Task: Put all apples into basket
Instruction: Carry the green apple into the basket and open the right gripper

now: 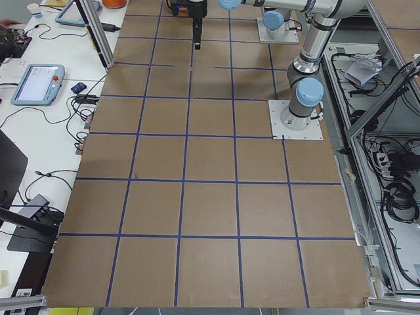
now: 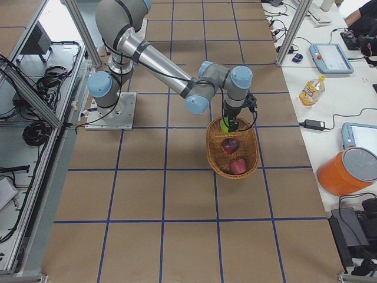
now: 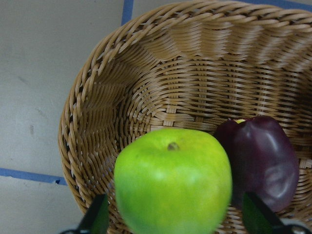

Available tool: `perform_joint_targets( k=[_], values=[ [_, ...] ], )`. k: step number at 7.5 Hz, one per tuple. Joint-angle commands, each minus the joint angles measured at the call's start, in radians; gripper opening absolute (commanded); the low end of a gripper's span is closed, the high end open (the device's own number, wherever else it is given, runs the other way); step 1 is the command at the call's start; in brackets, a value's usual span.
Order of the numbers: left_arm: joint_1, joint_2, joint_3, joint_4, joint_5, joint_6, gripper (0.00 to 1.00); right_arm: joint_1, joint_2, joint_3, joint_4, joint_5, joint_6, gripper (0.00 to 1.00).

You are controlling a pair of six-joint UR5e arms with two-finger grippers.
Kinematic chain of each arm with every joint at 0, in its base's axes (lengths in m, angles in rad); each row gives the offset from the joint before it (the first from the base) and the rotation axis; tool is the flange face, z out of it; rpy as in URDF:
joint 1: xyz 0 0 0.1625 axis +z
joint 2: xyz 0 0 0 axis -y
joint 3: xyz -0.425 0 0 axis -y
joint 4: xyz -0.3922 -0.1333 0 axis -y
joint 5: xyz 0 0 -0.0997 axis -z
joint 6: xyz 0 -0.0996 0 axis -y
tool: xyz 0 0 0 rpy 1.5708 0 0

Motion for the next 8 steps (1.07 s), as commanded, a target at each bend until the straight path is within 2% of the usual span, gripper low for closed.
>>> perform_joint_targets(
  k=[1, 3, 5, 6, 7, 8],
  values=[
    [-0.001, 0.000, 0.001, 0.002, -0.002, 0.000, 1.00, -0.001, -0.035, -0.007, 0.059, 0.000, -0.002, 1.00],
    [0.000, 0.000, -0.001, 0.002, 0.000, 0.000, 1.00, 0.000, -0.154, -0.004, 0.209, 0.000, 0.007, 1.00],
    [0.000, 0.000, 0.001, 0.002, -0.002, 0.000, 1.00, 0.020, -0.321, -0.002, 0.361, 0.010, 0.072, 1.00],
    [-0.001, 0.000, 0.002, 0.002, 0.000, 0.000, 1.00, 0.072, -0.387, -0.002, 0.448, 0.018, 0.193, 1.00],
    [0.000, -0.002, 0.005, 0.002, -0.002, 0.000, 1.00, 0.186, -0.448, 0.010, 0.561, 0.056, 0.394, 1.00],
    [0.000, -0.002, 0.006, 0.002, 0.000, 0.000, 1.00, 0.307, -0.460, 0.009, 0.573, 0.061, 0.583, 1.00]
  ],
)
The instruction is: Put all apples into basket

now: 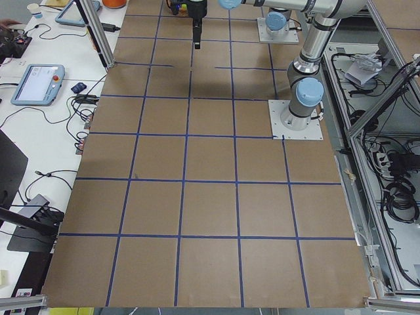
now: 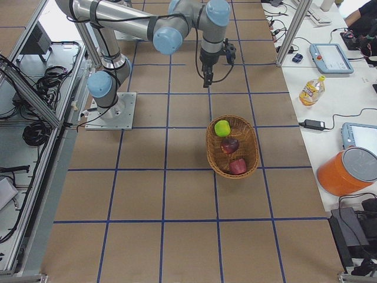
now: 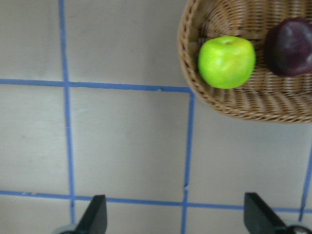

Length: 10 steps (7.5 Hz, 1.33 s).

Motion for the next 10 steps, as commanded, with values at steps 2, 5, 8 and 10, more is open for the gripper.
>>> perform_joint_targets(
  k=[2, 5, 8, 10],
  values=[
    [0.001, 0.001, 0.003, 0.002, -0.001, 0.000, 1.00, 0.296, -0.043, 0.006, -0.042, -0.007, 0.463, 1.00],
    [0.007, 0.004, 0.003, 0.002, -0.001, 0.003, 1.00, 0.303, -0.044, 0.005, -0.087, -0.020, 0.478, 1.00],
    [0.005, 0.004, 0.001, 0.002, 0.001, 0.003, 1.00, 0.305, -0.049, 0.009, -0.106, -0.020, 0.458, 1.00],
    [0.005, 0.004, 0.003, 0.002, 0.001, 0.003, 1.00, 0.305, -0.049, 0.011, -0.106, -0.021, 0.442, 1.00]
  ],
)
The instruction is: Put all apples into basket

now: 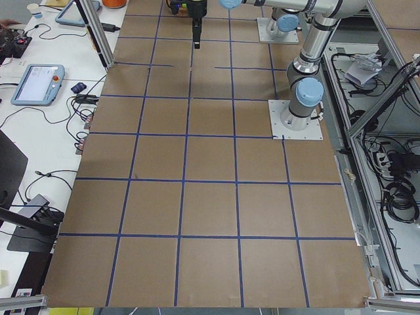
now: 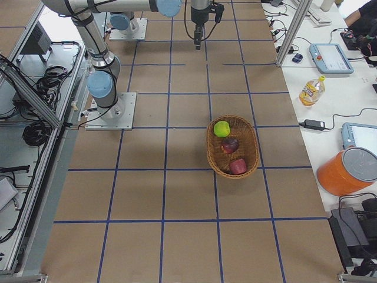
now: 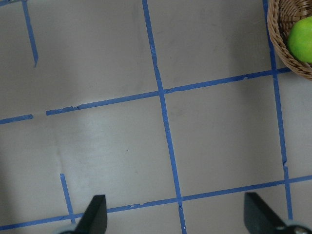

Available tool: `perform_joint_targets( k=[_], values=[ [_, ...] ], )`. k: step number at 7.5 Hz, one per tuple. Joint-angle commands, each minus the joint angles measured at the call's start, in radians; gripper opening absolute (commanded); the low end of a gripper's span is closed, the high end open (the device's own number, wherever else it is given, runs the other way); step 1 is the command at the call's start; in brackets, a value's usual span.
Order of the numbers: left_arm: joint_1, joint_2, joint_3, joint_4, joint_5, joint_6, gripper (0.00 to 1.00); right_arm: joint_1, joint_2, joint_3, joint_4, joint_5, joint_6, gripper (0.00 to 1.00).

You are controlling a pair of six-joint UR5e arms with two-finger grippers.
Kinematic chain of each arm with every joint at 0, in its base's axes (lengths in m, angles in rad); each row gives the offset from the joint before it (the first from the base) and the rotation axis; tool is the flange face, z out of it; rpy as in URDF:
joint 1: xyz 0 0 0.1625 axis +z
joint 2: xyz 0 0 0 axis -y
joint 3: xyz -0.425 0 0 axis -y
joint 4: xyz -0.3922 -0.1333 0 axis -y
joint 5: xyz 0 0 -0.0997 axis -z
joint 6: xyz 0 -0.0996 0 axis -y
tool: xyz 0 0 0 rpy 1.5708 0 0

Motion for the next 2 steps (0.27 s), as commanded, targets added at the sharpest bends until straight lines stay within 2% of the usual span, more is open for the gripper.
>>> perform_joint_targets(
  k=[1, 2],
  values=[
    [0.001, 0.000, 0.000, 0.000, 0.000, 0.000, 1.00, 0.000, 0.000, 0.001, 0.000, 0.001, -0.015, 1.00],
    [-0.001, 0.000, 0.000, 0.000, 0.000, 0.000, 1.00, 0.000, 0.000, 0.001, 0.000, 0.001, -0.015, 1.00]
  ],
)
